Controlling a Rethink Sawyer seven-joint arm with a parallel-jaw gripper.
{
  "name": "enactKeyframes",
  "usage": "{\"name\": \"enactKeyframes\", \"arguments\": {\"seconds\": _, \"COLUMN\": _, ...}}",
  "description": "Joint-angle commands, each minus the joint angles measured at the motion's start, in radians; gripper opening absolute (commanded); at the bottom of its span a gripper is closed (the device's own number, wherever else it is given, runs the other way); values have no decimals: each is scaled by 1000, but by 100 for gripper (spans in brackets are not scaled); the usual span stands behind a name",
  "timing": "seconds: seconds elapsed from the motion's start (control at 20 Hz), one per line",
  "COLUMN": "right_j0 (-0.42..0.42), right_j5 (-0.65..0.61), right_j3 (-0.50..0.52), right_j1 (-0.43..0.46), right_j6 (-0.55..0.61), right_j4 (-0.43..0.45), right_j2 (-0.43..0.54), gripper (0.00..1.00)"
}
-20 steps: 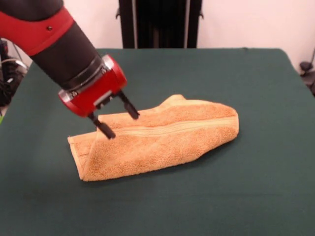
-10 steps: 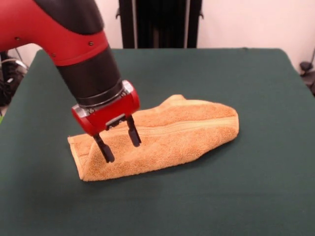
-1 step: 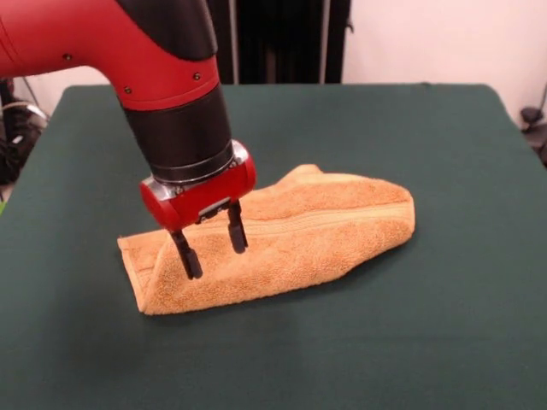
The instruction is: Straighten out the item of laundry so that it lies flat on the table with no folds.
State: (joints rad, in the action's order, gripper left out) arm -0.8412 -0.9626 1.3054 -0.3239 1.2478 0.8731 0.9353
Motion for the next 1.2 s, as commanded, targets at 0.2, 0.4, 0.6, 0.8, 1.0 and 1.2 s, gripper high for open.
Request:
{"name": "enactKeyframes", "arguments": {"seconds": 0.2, "right_j0": 44, "right_j5": -164, "right_j3": 49, "right_j1": -133, "right_j6": -89, "right_j4": -47, "right_j2": -131, "gripper": 100}}
{"name": "enactKeyframes", "arguments": {"seconds": 0.4, "right_j0": 31, "right_j5": -189, "right_j3": 57, "right_j1": -175, "right_j6": -134, "right_j4": -53, "right_j2": -146, "gripper": 100}}
{"name": "enactKeyframes", "arguments": {"seconds": 0.6, "right_j0": 38, "right_j5": -188, "right_j3": 29, "right_j1": -172, "right_j6": -139, "right_j4": -31, "right_j2": -170, "gripper": 100}}
{"name": "enactKeyframes", "arguments": {"seconds": 0.8, "right_j0": 51, "right_j5": -233, "right_j3": 14, "right_j1": -144, "right_j6": 0, "right_j4": -69, "right_j2": -227, "gripper": 100}}
{"name": "enactKeyframes", "arguments": {"seconds": 1.0, "right_j0": 74, "right_j5": -228, "right_j3": -2, "right_j1": -102, "right_j6": 82, "right_j4": -60, "right_j2": -292, "gripper": 100}}
{"name": "enactKeyframes", "arguments": {"seconds": 1.2, "right_j0": 84, "right_j5": -145, "right_j3": 18, "right_j1": -66, "right_j6": 131, "right_j4": -49, "right_j2": -332, "gripper": 100}}
